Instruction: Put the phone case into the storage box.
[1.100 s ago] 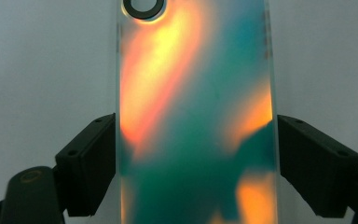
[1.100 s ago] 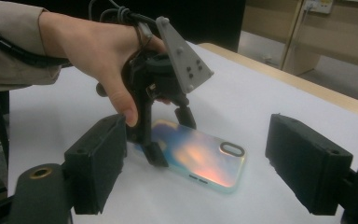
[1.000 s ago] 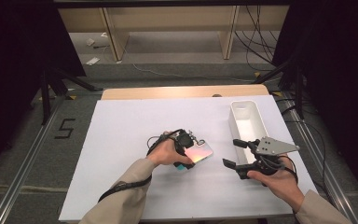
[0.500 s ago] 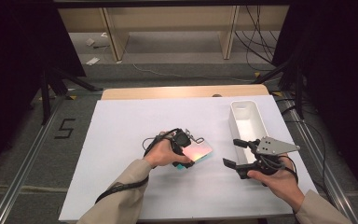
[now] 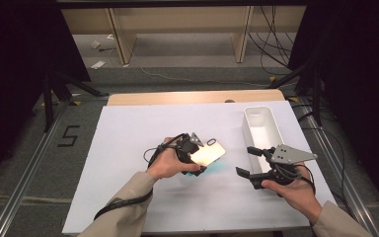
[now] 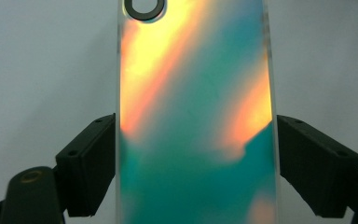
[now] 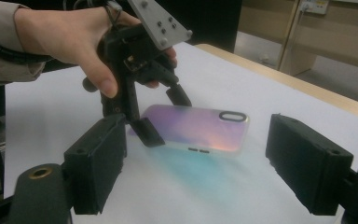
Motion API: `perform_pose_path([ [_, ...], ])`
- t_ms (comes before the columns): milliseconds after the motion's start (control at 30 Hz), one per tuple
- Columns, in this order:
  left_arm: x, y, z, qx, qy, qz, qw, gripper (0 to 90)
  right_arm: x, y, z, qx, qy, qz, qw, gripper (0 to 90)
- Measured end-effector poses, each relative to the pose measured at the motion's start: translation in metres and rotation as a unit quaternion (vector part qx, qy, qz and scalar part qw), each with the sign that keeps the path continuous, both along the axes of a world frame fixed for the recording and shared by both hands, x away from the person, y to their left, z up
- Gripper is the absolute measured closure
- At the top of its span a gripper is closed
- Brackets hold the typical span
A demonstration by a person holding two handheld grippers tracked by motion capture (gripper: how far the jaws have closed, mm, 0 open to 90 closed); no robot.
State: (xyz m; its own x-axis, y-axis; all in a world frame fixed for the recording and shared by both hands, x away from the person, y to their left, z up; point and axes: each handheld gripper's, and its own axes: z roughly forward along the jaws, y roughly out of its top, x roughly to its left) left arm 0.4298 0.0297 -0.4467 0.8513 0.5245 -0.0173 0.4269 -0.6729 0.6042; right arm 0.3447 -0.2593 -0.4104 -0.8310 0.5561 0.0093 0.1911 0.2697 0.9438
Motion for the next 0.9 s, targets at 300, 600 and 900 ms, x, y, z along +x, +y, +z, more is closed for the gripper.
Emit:
perform_pose_path([
  [300,-0.010,0.014,0.005,-0.039,-0.025,0.015,0.9988,16.7,0.000,0.002,0.000,0.000,-0.001,-0.005,1.0000,21.2],
  [600,-0.022,0.025,0.007,-0.062,-0.050,0.027,0.9965,16.7,0.002,0.004,0.000,-0.001,0.000,-0.009,1.0000,21.2],
  [900,-0.031,0.035,0.009,-0.083,-0.073,0.040,0.9930,16.7,0.004,0.007,0.002,0.001,0.001,-0.015,0.9999,20.7],
])
